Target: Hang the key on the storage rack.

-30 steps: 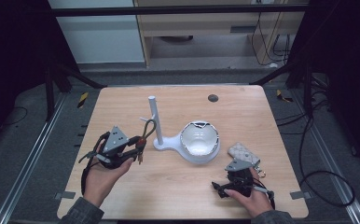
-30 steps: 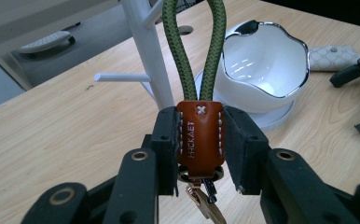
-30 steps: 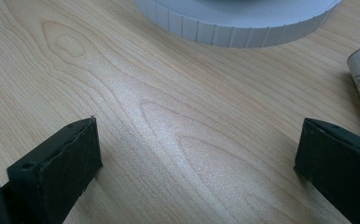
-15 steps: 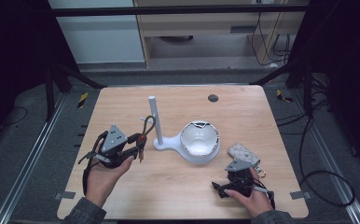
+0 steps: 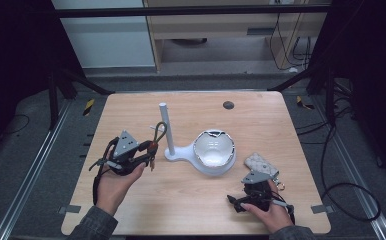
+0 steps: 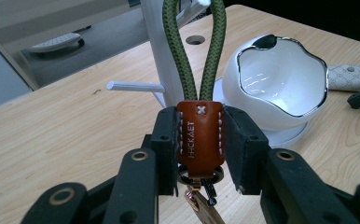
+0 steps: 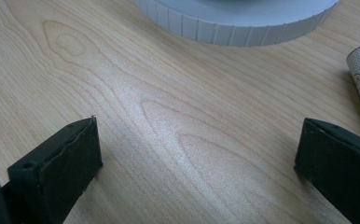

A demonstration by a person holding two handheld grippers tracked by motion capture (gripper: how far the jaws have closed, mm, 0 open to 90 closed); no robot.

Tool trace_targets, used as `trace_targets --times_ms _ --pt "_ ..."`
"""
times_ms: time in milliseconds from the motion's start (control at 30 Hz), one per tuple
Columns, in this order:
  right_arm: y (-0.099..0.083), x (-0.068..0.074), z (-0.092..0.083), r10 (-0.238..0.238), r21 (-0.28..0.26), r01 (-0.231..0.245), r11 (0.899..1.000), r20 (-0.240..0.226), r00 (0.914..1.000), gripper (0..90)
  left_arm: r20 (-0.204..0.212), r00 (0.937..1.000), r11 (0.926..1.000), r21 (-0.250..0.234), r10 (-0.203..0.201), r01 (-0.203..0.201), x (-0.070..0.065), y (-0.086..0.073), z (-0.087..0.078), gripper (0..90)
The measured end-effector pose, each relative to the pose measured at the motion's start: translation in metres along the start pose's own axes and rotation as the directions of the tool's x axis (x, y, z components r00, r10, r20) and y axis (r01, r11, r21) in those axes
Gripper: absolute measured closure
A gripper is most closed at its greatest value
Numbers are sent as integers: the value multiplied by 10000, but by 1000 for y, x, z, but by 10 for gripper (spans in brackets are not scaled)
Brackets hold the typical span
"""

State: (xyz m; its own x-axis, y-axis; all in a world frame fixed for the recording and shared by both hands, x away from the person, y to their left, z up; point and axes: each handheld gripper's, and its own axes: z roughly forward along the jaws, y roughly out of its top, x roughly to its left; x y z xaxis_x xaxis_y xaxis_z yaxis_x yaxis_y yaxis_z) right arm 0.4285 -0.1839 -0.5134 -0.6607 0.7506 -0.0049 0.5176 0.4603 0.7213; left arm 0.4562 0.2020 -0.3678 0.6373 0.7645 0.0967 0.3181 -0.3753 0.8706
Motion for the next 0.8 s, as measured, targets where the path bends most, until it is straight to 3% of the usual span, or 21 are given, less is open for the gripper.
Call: trace_targets --times_ms 800 --pt "-1 0 -1 -4 -5 4 10000 -24 10000 3 18 9990 9987 257 -446 445 6 -3 26 661"
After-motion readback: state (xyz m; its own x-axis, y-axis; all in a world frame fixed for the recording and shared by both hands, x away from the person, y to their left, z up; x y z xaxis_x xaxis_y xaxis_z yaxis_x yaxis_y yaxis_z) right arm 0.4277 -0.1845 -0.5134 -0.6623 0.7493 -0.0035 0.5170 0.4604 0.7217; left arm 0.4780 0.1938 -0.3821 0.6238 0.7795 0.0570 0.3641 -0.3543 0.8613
